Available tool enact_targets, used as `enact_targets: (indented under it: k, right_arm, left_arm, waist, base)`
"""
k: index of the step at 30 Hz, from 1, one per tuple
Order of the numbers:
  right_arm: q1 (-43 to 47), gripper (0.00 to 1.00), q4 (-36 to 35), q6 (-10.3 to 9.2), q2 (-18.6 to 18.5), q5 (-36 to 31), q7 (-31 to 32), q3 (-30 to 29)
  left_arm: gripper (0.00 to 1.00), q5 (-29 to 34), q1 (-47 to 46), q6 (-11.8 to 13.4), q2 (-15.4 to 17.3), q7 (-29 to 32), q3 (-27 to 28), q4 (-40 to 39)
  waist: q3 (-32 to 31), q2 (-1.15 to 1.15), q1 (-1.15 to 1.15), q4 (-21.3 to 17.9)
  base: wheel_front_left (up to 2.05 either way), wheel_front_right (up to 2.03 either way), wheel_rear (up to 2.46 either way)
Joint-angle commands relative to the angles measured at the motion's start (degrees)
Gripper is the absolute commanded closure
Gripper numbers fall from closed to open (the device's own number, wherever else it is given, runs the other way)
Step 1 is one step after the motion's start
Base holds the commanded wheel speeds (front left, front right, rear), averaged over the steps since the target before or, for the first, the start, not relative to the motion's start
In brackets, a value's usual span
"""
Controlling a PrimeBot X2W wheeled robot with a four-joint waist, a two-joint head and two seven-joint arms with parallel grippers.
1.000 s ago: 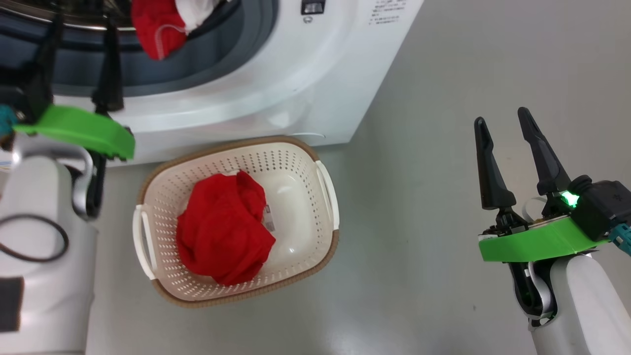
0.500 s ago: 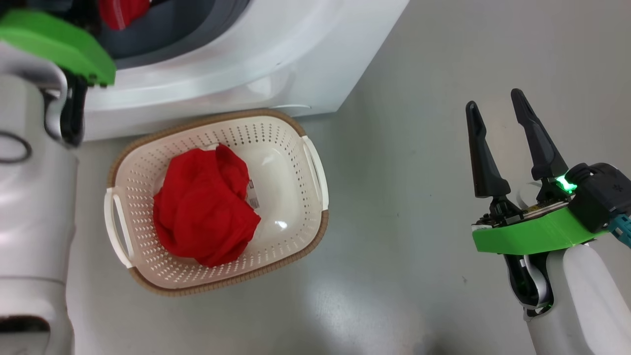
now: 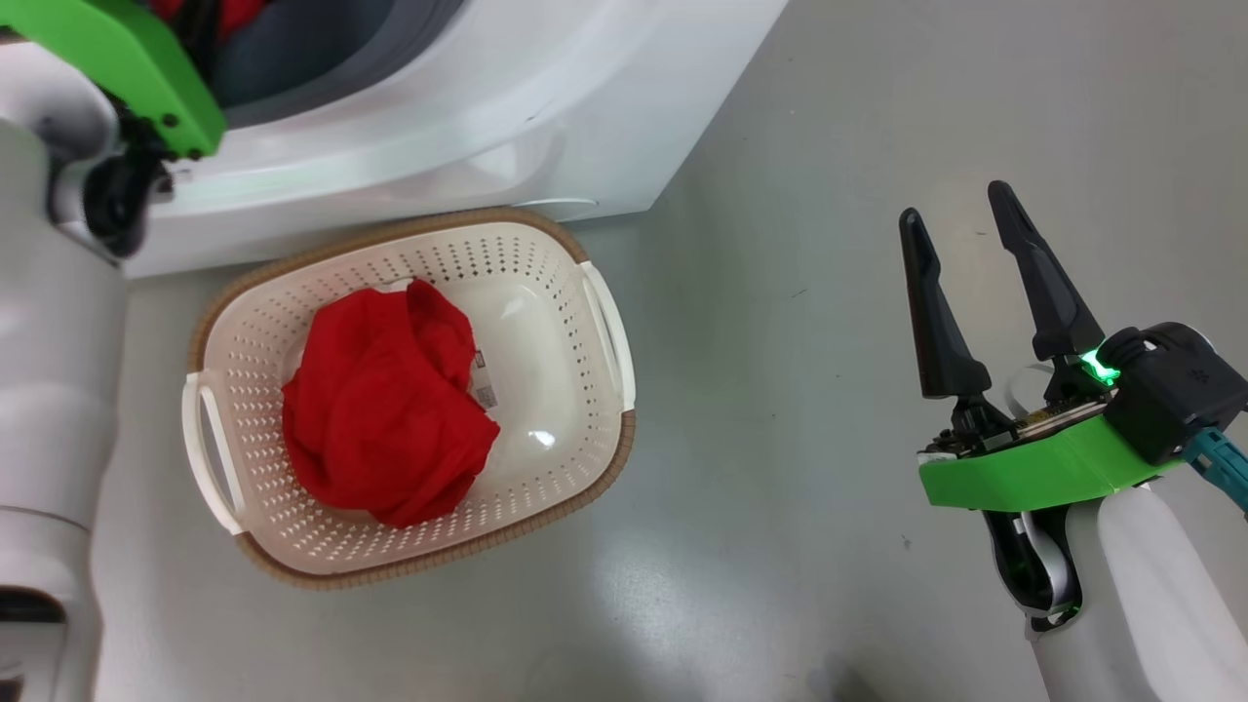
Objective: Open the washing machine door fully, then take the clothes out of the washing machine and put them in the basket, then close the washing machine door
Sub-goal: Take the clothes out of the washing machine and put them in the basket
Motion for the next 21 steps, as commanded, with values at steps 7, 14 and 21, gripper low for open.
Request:
enact_targets:
  k: [7,14,21]
  right_arm:
    - [0.74,0.0,-1.63,0.37,-0.08,-0.27,-0.36,1.74]
    - [0.89,0.0,-1.92,0.37,-0.08,0.38,-0.36,2.03]
    - [0.93,0.0,-1.93,0.37,-0.08,0.75,-0.36,1.69]
  left_arm:
    - [0.0,-0.38,-1.99,-0.32,4.1,1.48,-1.89,1.94]
    - [0.0,0.47,-3.27,-0.31,5.0,0.68,-3.46,5.39]
    - [1.0,0.83,-3.99,-0.31,4.82,-0.05,-5.15,6.72]
  waist:
    - [0.11,0.0,0.0,-1.56]
    - [0.96,0.0,0.0,-3.04]
    - [1.45,0.0,0.0,-3.4]
  base:
    - [0.0,0.0,0.0]
    - [0.0,0.0,0.0]
    - [0.0,0.0,0.0]
